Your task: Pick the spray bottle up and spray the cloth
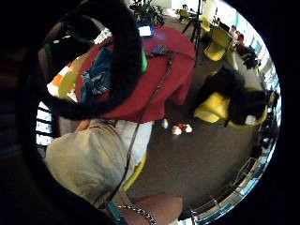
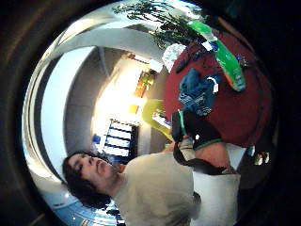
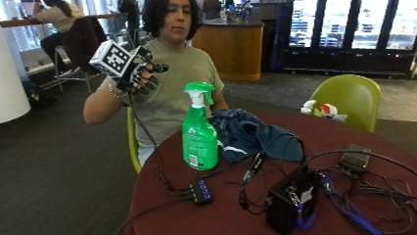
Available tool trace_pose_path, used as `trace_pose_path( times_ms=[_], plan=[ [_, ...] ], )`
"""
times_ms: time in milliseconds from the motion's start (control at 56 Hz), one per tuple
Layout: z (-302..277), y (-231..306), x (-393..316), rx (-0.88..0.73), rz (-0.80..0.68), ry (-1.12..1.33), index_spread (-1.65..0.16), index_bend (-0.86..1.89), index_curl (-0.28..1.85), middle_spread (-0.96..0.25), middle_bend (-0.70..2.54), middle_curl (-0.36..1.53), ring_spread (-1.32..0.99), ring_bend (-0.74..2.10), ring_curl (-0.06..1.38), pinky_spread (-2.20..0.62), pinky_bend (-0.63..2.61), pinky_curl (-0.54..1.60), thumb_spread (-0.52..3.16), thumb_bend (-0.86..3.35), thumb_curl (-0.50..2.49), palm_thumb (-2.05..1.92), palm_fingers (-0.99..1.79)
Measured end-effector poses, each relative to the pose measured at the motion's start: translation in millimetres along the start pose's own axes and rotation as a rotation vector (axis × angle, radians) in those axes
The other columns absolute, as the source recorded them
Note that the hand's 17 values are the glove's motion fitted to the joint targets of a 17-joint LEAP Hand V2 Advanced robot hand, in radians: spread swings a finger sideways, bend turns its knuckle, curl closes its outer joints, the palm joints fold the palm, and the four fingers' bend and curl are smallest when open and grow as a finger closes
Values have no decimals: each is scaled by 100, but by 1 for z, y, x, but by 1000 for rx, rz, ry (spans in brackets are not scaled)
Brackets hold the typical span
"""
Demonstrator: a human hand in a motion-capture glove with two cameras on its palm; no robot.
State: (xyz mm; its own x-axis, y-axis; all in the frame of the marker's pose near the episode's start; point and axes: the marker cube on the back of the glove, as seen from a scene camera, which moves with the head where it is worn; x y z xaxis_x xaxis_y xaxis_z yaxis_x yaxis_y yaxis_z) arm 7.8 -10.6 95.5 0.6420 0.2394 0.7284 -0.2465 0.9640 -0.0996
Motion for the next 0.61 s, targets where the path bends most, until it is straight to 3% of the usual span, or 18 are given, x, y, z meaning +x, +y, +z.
trace_pose_path(
  times_ms=[446,607],
  plan=[
    [49,-77,34,142,67,-363,-34,11,20,8,21,30,2,50,32,17,52,35,110,0,42,80,50],
    [60,-121,51,329,110,-463,-29,14,21,6,27,34,1,51,33,15,49,34,115,4,47,92,70]
  ],
)
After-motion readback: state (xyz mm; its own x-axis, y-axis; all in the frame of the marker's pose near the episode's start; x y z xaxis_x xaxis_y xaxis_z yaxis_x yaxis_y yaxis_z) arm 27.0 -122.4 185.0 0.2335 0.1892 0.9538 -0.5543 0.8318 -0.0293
